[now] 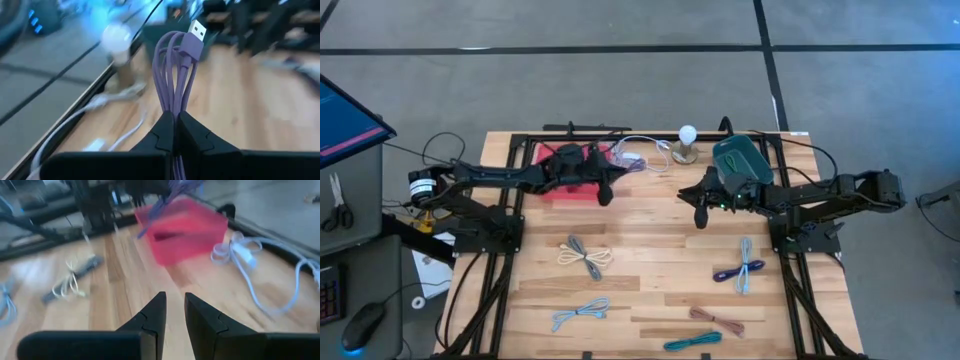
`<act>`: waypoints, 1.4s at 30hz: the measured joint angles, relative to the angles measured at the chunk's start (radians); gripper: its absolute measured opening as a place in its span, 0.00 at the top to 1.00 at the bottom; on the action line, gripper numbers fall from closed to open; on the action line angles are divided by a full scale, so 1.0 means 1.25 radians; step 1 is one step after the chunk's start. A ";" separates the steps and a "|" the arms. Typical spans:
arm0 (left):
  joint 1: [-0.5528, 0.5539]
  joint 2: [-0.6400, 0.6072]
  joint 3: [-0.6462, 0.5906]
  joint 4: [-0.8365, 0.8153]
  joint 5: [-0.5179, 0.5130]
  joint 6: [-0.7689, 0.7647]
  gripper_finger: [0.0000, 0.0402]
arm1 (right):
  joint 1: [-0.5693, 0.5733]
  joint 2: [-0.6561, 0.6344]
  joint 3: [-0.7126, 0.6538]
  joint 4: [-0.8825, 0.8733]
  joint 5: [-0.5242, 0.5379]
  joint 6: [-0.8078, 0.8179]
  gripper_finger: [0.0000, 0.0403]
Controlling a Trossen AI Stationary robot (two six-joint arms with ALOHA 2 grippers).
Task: Pick & Place USB Port
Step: Put the violet charger cable into the blue bin
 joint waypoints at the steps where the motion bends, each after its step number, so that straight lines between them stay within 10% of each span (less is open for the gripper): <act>1: -0.002 0.000 -0.008 0.035 0.018 0.000 0.98 | 0.000 0.000 0.000 0.023 0.000 0.001 0.84; 9: -0.002 -0.001 -0.014 0.107 0.056 -0.001 0.98 | 0.025 0.047 0.001 0.296 0.009 -0.025 0.80; 22: -0.007 -0.001 -0.015 0.167 0.182 -0.046 0.98 | 0.038 0.262 0.112 0.402 0.063 -0.086 0.43; 42: -0.013 -0.001 -0.015 0.160 0.183 -0.049 0.98 | 0.044 0.366 0.277 0.408 0.061 -0.127 0.52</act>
